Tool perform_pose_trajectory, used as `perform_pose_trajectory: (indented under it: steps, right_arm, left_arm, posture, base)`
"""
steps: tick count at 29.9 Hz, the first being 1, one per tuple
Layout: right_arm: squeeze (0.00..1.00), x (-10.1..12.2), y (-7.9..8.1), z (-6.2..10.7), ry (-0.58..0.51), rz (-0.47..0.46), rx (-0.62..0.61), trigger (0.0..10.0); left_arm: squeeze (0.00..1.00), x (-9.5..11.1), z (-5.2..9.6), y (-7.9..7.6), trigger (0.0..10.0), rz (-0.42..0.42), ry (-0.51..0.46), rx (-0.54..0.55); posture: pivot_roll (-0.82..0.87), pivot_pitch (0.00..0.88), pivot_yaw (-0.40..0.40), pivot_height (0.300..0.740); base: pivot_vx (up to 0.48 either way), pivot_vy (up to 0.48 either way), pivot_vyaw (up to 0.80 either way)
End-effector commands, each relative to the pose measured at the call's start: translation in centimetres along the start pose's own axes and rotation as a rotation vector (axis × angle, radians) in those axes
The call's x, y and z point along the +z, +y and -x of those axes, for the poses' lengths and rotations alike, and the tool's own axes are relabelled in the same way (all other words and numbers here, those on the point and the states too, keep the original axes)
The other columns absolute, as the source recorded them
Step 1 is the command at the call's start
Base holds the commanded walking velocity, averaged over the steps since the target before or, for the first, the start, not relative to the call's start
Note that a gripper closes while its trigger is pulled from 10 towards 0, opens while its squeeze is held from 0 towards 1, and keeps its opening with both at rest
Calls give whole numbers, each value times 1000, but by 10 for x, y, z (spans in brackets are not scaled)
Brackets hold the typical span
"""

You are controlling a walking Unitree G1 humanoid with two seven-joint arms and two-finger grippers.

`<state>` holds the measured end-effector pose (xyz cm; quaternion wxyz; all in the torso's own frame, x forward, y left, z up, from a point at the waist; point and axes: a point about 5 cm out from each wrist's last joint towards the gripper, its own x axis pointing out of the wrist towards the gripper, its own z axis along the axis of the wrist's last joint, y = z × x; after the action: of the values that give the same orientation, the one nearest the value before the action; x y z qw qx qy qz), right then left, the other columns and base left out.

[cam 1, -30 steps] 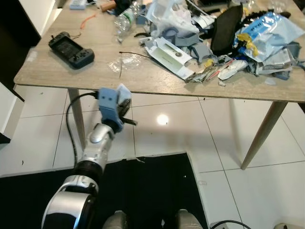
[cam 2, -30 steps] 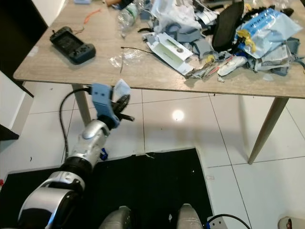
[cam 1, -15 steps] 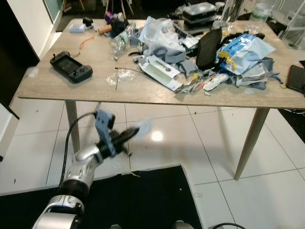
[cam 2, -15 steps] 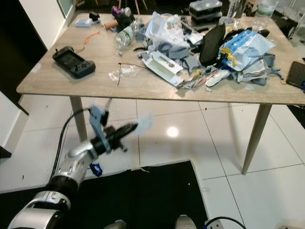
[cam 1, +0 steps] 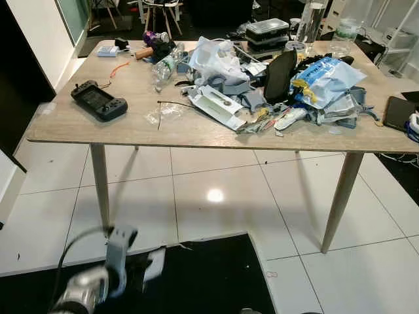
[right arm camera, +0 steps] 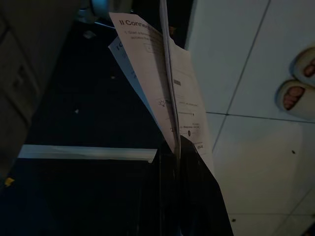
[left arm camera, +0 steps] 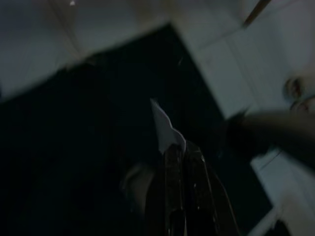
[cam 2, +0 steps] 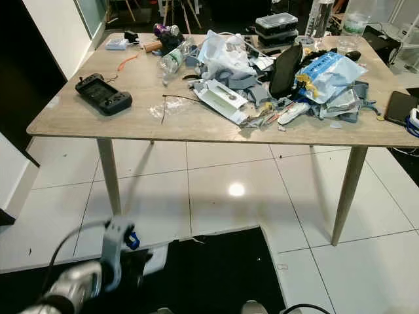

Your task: Picking trash to rubbish bin

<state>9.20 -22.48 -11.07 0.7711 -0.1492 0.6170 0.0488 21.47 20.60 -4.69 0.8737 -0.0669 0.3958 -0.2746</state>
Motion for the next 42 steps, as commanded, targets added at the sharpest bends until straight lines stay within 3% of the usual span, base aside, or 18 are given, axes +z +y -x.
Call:
perform_pose_trajectory:
  steps: [1,6,8,9,13,15,17,18,19,20,22,25,26,27,28,32,38,42]
  right_arm:
    - [0,-10,1,0,54,-70,-24,10000]
    - [0,-31,-20,5,183,-404,-147,10000]
    - [0,-43,-42,10,207,-508,-271,10000]
    - [0,-43,-42,10,207,-508,-271,10000]
    - [0,-32,-85,19,96,-527,-468,10000]
    - [0,-27,-94,22,61,-514,-503,10000]
    - [0,30,-116,28,-192,-412,-527,10000]
    - [0,30,-116,28,-192,-412,-527,10000]
    - [0,60,-110,28,-306,-403,-458,10000]
    - [0,69,-105,27,-331,-395,-432,10000]
    - [0,93,-77,22,-392,-381,-291,10000]
    - [0,103,-56,18,-404,-383,-198,10000]
    - [0,110,-33,15,-412,-372,-109,10000]
    - [0,110,-33,15,-412,-372,-109,10000]
    - [0,113,-15,13,-411,-376,-49,10000]
    - [0,114,9,11,-403,-424,25,10000]
    - [0,104,16,8,-370,-427,61,10000]
    - [0,88,-6,7,-334,-418,24,10000]
  left_arm:
    - [0,-24,8,3,10000,-2,109,40]
    - [0,-72,20,-2,10000,-37,311,113]
    - [0,-85,27,3,10000,-67,370,212]
    - [0,-85,27,3,10000,-67,370,212]
    - [0,-88,34,12,10000,-49,363,341]
    - [0,-88,36,13,10000,-45,363,363]
    - [0,-83,36,18,10000,1,307,441]
    - [0,-83,36,18,10000,1,307,441]
    - [0,-77,33,20,10000,40,260,478]
    - [0,-75,32,20,10000,54,246,489]
    - [0,-70,26,17,10000,75,222,498]
    - [0,-70,20,12,10000,29,246,484]
    - [0,-71,13,4,10000,-35,278,453]
    - [0,-71,13,4,10000,-35,278,453]
    - [0,-73,8,-3,10000,-50,291,438]
    - [0,-76,3,-10,10000,-46,303,442]
    - [0,-81,3,-11,10000,-60,339,486]
    - [0,-88,4,-15,10000,-85,367,477]
  posture:
    - [-38,102,62,740]
    - [-38,100,57,740]
    - [-38,100,57,740]
    - [-38,100,57,740]
    - [-38,100,57,740]
    - [-38,100,57,740]
    - [-50,104,53,740]
    - [-50,104,53,740]
    - [-50,104,53,740]
    - [-50,104,53,740]
    - [-37,103,53,740]
    - [-36,101,55,740]
    - [-36,101,55,740]
    - [-36,101,55,740]
    - [-33,103,59,740]
    - [-34,101,55,740]
    - [-24,100,47,740]
    - [-26,98,42,740]
  base:
    - [0,0,0]
    - [0,0,0]
    - [0,0,0]
    - [0,0,0]
    - [0,0,0]
    - [0,0,0]
    - [0,0,0]
    - [0,0,0]
    - [0,0,0]
    - [0,0,0]
    - [0,0,0]
    - [0,0,0]
    - [0,0,0]
    - [0,0,0]
    - [0,0,0]
    - [0,0,0]
    - [0,0,0]
    - [-310,0,0]
